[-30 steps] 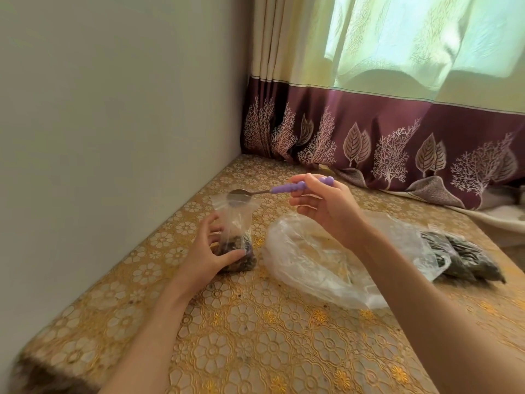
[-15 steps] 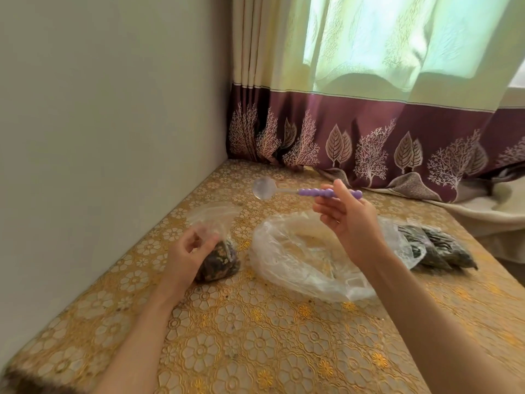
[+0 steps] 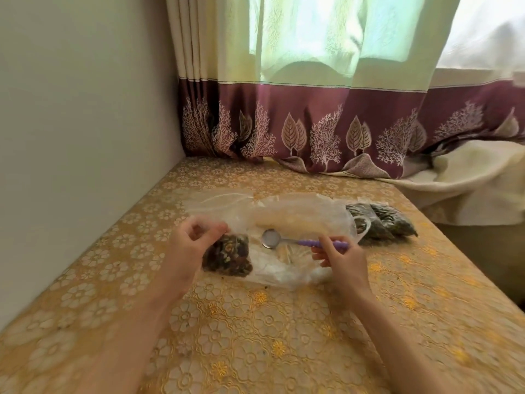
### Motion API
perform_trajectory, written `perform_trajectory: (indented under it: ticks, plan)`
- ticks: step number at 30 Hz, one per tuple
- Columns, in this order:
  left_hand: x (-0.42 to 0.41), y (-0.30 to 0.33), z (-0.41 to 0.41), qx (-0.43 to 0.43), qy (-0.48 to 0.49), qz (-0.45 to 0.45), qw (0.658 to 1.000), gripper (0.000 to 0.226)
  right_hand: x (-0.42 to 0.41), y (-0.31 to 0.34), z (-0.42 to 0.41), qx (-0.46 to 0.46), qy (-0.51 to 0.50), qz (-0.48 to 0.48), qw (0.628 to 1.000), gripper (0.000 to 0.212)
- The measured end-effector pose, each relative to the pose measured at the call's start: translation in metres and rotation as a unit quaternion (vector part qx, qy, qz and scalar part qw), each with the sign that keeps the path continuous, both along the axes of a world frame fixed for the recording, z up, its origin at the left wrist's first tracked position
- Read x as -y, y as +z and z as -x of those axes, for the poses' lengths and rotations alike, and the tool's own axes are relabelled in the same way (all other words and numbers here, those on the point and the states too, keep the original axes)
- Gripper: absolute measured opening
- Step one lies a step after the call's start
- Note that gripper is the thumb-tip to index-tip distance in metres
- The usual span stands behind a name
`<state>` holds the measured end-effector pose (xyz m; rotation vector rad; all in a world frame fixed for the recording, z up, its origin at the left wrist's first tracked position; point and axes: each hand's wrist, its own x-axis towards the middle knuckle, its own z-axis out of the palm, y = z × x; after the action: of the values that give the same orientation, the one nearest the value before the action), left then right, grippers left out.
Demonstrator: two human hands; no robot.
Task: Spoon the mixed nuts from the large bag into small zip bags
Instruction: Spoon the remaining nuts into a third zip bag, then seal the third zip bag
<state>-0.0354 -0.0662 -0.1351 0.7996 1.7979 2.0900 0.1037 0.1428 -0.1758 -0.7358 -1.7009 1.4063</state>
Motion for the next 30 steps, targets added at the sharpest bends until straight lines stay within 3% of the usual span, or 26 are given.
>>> perform_trajectory:
  ticks: [5,9,12,15,18,20,23,25,27,30]
  plan:
    - [-0.046,-0.002,-0.021,-0.022,-0.043,0.062,0.997,0.032,-0.002,-0.011,0.009,0.088,-0.04,-0.159,0.983,0.012]
    - [-0.074,-0.019,-0.029,-0.025,-0.041,0.097,0.994,0.032,-0.003,-0.014,0.005,0.168,-0.028,-0.202,0.965,0.019]
    - [-0.077,-0.029,-0.032,-0.045,-0.042,0.101,0.993,0.044,0.004,-0.008,-0.002,0.125,-0.078,-0.239,0.96,0.023]
    - [-0.073,-0.03,-0.029,-0.056,-0.06,0.08,0.993,0.055,0.018,0.0,-0.009,0.038,0.004,-0.215,0.976,0.013]
    - [-0.069,-0.026,-0.031,-0.041,-0.091,0.056,0.993,0.069,0.027,-0.002,-0.009,0.105,0.114,-0.164,0.974,0.057]
    - [-0.066,-0.022,-0.033,-0.031,-0.102,0.033,0.994,0.067,0.029,-0.006,-0.008,0.155,0.152,-0.174,0.961,0.065]
    - [-0.065,-0.014,-0.033,-0.029,-0.069,-0.006,0.997,0.045,0.027,-0.009,-0.008,0.152,0.204,-0.124,0.959,0.063]
    - [-0.065,-0.011,-0.03,-0.039,-0.018,-0.032,0.999,0.033,0.024,-0.007,-0.008,0.13,0.227,-0.103,0.96,0.05]
    - [-0.064,-0.008,-0.028,-0.062,0.021,-0.046,0.997,0.027,0.024,-0.005,-0.008,0.111,0.258,-0.095,0.955,0.032]
    - [-0.059,-0.005,-0.029,-0.078,0.047,-0.067,0.994,0.022,0.029,0.0,-0.008,0.101,0.281,-0.095,0.95,0.025]
